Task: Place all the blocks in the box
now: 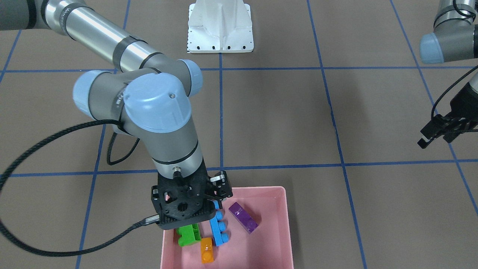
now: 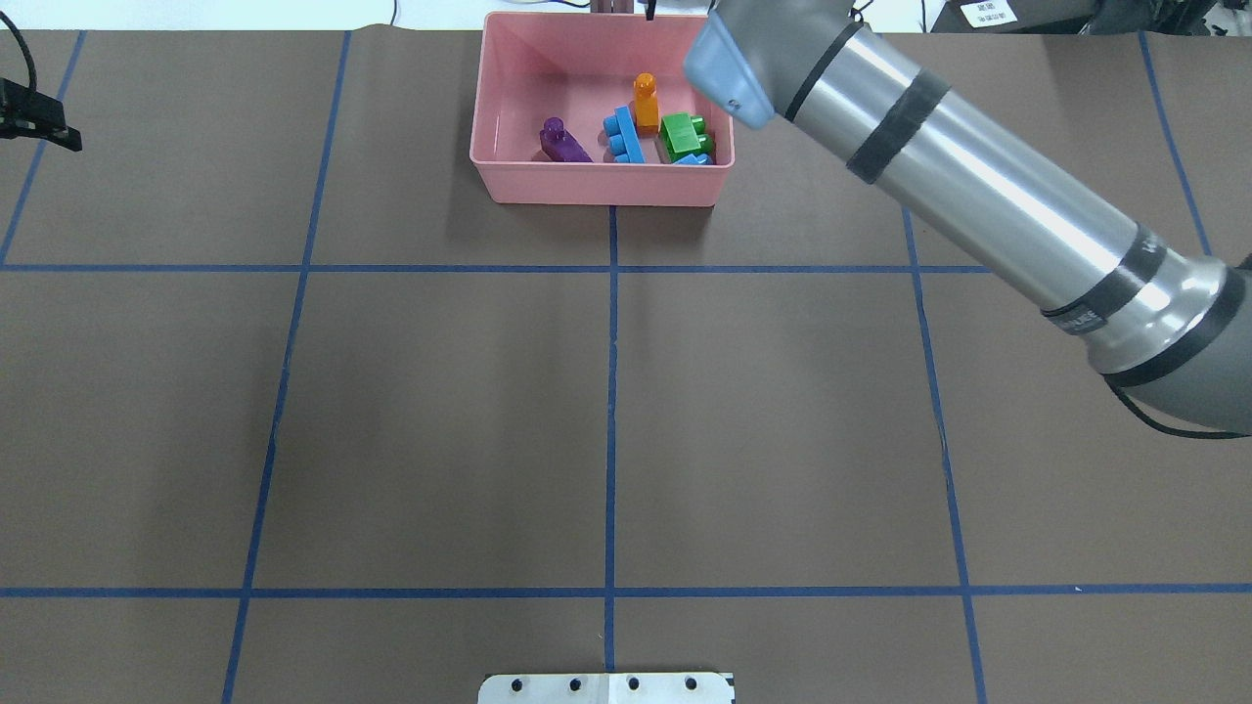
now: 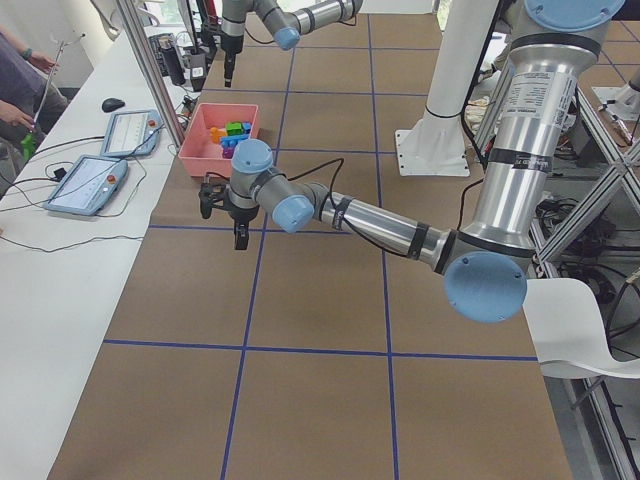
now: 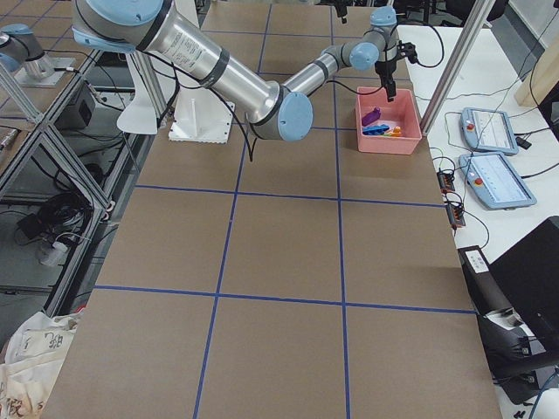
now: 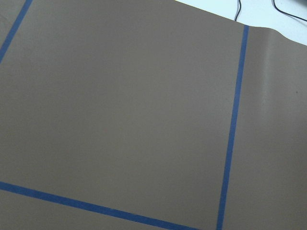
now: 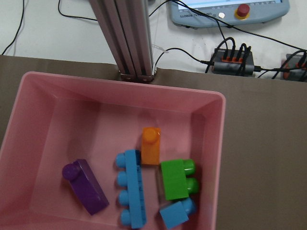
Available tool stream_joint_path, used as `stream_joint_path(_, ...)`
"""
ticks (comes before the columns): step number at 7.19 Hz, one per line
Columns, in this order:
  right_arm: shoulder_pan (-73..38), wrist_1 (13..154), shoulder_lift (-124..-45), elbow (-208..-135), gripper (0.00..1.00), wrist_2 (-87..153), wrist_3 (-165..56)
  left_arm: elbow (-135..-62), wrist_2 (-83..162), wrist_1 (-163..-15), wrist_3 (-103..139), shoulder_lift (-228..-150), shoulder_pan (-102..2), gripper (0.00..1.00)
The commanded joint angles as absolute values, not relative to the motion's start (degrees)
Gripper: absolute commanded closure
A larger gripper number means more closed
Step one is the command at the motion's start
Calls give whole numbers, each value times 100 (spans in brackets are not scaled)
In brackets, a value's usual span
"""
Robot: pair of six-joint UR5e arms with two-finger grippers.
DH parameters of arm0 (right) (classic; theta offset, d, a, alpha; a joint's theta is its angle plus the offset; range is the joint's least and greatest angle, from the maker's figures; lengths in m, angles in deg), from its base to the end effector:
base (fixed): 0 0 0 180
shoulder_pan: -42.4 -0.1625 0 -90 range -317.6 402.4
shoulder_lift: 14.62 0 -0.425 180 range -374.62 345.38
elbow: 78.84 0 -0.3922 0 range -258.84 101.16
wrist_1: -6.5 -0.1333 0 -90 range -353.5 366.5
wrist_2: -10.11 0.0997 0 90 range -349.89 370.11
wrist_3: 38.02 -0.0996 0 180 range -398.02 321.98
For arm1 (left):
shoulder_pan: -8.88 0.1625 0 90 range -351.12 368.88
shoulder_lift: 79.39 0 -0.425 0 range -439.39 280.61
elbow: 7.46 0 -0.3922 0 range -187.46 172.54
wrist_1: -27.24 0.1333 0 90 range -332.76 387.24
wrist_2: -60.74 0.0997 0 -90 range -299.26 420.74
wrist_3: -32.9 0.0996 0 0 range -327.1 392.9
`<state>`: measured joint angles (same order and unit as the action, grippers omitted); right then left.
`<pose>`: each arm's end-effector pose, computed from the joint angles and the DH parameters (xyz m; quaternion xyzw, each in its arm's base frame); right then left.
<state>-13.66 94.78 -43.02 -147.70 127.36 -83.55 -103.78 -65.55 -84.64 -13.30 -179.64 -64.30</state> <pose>-0.3770 -0.7173 0.1088 0.1284 -0.3926 0.0072 0.9107 0.0965 -0.5763 0.4697 0.1131 0.4142 -0.1283 0.8940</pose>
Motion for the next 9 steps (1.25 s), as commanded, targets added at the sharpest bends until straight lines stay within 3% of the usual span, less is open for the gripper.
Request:
stream_joint_path(1,-1945,10553,-5577,-16150,0,12973,-7193,-10413,-6512,-7617,686,-17871,-6967,0)
stream_joint_path(3,-2586,10846,-6921,-16837,0,13122,-5665,-10361,-6249,-6982,2597,-17783,-7451,0)
stream_joint_path(6,-3579,10793,-8437,-17025,0,13896,-4367,-10501,-6336,-6786,3185,-17283,-7593,0)
stream_joint_path(9,-3995,9355,-10098,-17078,0,13861,-4365,-10668,-6319,-6856,3237,-16853,-7708,0)
